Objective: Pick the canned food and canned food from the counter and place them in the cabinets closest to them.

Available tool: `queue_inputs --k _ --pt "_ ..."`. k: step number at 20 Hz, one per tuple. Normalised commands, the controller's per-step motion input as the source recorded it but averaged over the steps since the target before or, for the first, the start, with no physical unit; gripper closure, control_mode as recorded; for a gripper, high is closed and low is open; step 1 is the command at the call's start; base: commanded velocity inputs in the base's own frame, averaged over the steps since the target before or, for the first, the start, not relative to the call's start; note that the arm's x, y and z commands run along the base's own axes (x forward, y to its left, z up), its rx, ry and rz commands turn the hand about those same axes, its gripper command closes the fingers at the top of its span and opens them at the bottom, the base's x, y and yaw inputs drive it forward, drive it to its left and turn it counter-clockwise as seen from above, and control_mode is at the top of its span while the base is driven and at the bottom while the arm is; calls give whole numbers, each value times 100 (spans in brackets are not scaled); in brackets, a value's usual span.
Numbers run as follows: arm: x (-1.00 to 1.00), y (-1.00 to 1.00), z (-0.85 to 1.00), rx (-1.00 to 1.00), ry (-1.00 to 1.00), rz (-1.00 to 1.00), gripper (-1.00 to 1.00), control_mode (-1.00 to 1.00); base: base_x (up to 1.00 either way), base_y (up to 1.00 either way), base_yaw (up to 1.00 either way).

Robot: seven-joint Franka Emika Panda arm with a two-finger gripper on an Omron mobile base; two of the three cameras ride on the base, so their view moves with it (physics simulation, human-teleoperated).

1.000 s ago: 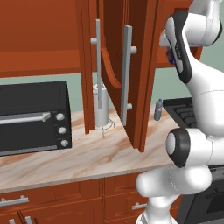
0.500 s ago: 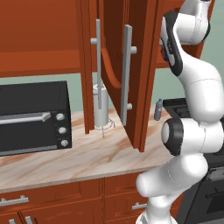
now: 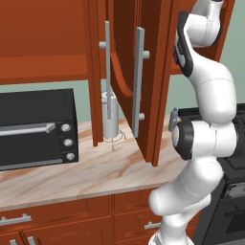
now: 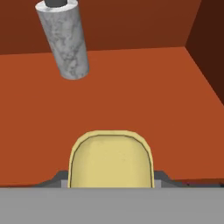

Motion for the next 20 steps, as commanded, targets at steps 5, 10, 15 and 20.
queue_inputs --k 5,10,15,20 --pt "30 -5 -10 0 0 0 100 -100 0 0 0" --pt "53 0 0 0 0 0 100 -100 0 0 0" --pt "47 0 -5 0 0 0 100 -100 0 0 0" --pt "40 0 -7 0 0 0 100 -100 0 0 0"
